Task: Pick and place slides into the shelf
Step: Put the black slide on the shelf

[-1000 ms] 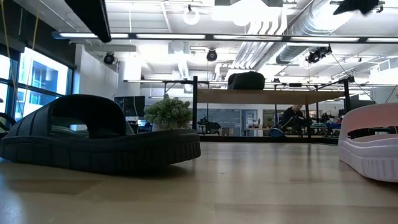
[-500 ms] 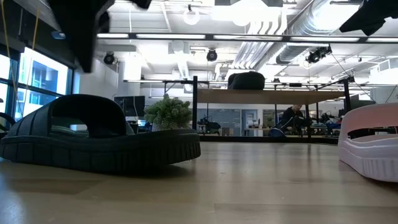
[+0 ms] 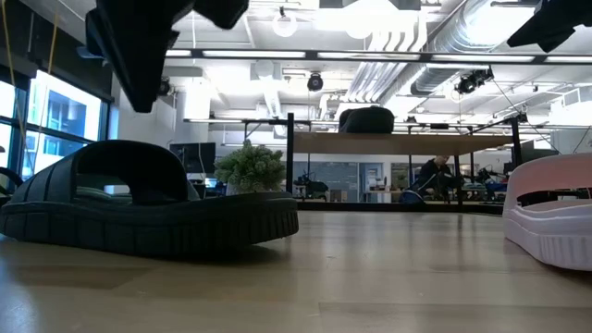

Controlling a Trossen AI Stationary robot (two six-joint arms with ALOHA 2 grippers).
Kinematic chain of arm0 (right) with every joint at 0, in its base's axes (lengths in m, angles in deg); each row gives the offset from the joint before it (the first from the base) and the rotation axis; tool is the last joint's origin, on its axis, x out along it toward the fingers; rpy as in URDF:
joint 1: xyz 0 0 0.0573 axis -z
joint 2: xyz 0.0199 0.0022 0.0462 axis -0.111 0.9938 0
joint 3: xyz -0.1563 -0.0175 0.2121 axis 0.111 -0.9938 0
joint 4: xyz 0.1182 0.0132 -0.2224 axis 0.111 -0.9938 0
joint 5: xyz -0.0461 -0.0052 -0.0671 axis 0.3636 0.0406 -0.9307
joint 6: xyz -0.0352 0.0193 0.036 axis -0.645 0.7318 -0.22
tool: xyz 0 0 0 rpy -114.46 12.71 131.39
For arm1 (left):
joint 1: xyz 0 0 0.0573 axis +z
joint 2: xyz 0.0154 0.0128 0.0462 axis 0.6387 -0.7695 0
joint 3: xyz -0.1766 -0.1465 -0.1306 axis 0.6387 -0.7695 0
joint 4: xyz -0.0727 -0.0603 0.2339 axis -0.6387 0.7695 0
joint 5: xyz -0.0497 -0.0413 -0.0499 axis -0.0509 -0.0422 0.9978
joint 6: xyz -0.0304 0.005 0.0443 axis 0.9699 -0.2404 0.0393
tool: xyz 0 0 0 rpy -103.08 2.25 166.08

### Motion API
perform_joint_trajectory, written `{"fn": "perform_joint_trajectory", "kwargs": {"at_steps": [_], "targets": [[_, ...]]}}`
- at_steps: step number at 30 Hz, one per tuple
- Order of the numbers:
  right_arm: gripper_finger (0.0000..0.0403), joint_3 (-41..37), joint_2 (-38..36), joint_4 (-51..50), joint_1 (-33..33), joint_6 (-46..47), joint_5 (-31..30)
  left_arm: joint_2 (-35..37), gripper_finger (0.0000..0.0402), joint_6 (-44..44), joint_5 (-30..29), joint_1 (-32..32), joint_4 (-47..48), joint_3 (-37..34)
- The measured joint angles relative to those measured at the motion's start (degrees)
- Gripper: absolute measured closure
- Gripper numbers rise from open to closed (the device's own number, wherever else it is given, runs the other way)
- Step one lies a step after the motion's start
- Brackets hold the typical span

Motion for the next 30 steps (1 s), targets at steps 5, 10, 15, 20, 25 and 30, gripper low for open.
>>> {"fn": "perform_joint_trajectory", "kwargs": {"at_steps": [5, 10, 15, 20, 25, 30], "targets": [[0.0379, 0.0, 0.0, 0.2, 0.0, -0.9, 0.3, -1.2, 0.0330, 1.6, -4.6, 0.1, 2.9, 0.0], [0.0379, 0.0, 0.1, 0.6, 0.0, -1.5, 0.9, -4.5, 0.0330, 2.8, -4.5, 0.1, 4.5, 0.0], [0.0379, 0.0, 0.0, 1.0, 0.0, -1.9, 1.4, -7.2, 0.0330, 3.0, -4.0, 0.1, 7.2, 0.2], [0.0379, 0.0, 0.0, 1.1, 0.0, -1.9, 1.6, -8.2, 0.0330, 2.5, -3.5, 0.1, 10.5, 2.5], [0.0379, 0.0, 0.0, 1.1, 0.0, -1.9, 1.6, -8.5, 0.0330, 1.2, -5.0, 0.0, 15.6, 7.4], [0.0379, 0.0, 0.0, 1.1, 0.0, -1.9, 1.8, -8.4, 0.0330, 1.1, -7.2, 0.0, 19.2, 11.1]]}}
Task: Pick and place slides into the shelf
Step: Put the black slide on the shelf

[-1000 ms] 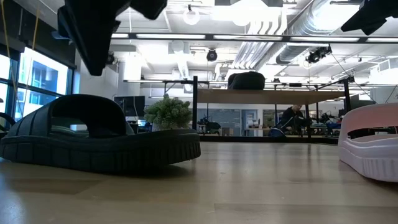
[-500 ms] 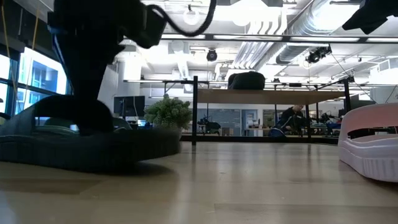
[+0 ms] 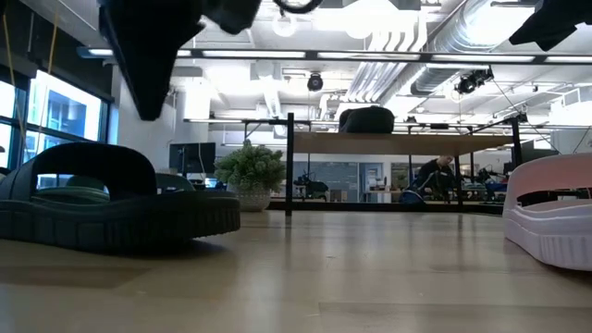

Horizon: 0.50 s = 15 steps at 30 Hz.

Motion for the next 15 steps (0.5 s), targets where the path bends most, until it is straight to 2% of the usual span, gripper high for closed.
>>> {"fn": "perform_joint_trajectory", "kwargs": {"at_steps": [6, 11, 15], "targets": [[0.0379, 0.0, 0.0, 0.0, 0.0, 0.0, 0.0, -0.1, 0.0330, -1.7, -0.4, 0.0, 7.7, 0.2], [0.0379, 0.0, 0.0, 0.0, 0.0, 0.0, 0.0, -0.1, 0.0330, -2.5, 0.1, 0.0, 8.4, 0.3], [0.0379, 0.0, 0.0, 0.0, 0.0, 0.0, 0.0, -0.2, 0.0329, -3.5, 3.6, 0.1, 7.6, 0.3]]}}
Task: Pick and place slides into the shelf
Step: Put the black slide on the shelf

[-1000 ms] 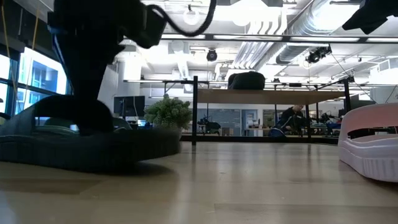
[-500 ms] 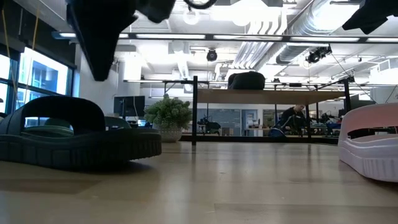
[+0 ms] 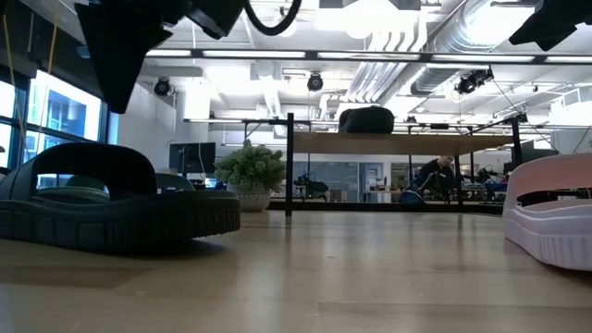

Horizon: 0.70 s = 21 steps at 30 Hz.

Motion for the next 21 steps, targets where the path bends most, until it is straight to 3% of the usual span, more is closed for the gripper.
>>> {"fn": "perform_joint_trajectory", "kwargs": {"at_steps": [4, 14, 21], "targets": [[0.0379, 0.0, 0.0, 0.0, 0.0, 0.0, 0.0, -0.6, 0.0301, -0.3, 0.1, 0.0, -0.9, 0.0], [0.0379, 0.0, 0.0, 0.0, 0.0, 0.0, 0.0, -0.8, 0.0167, 5.3, 1.4, 0.8, -1.7, -0.3], [0.0379, 0.0, 0.0, 0.0, 0.0, 0.0, -0.1, -2.2, 0.0143, 9.3, 4.1, 0.8, -2.4, -5.2]]}}
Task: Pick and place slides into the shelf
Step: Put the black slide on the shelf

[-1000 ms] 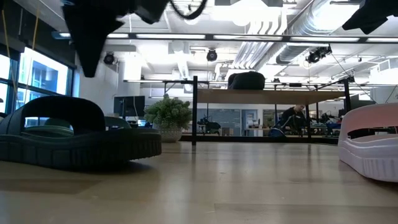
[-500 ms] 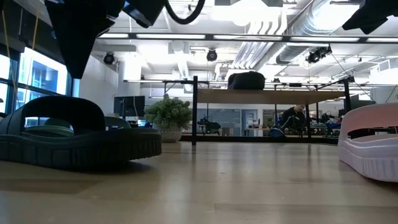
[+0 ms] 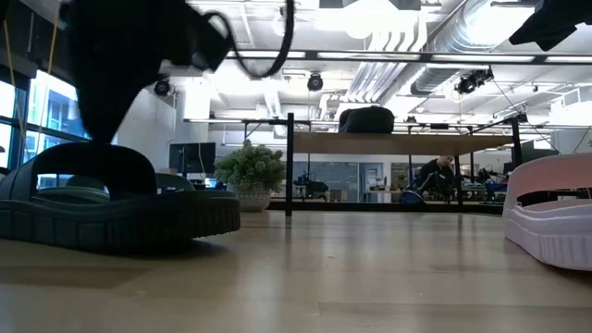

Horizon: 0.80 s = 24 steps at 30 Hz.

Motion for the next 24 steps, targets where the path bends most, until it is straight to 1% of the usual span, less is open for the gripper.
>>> {"fn": "perform_joint_trajectory", "kwargs": {"at_steps": [3, 6, 11, 17, 24], "targets": [[0.0379, 0.0, 0.0, 0.0, 0.0, 0.0, 0.0, -1.3, 0.0148, 2.1, 1.4, 0.0, 0.3, -2.2], [0.0379, 0.0, 0.0, 0.0, 0.0, 0.0, 0.0, -1.9, 0.0160, 4.8, 1.2, 0.3, 2.0, -3.3], [0.0379, 0.0, 0.0, 0.0, 0.0, 0.0, 0.0, -2.3, 0.0188, 5.2, -0.1, 0.3, 3.2, -3.7], [0.0379, 0.0, 0.0, 0.0, 0.0, 0.0, 0.0, -2.3, 0.0242, 4.5, -1.8, 0.3, 2.9, -3.7], [0.0379, 0.0, 0.0, 0.0, 0.0, 0.0, 0.2, -2.3, 0.0317, 3.7, -2.4, 0.3, 2.4, -3.7]]}}
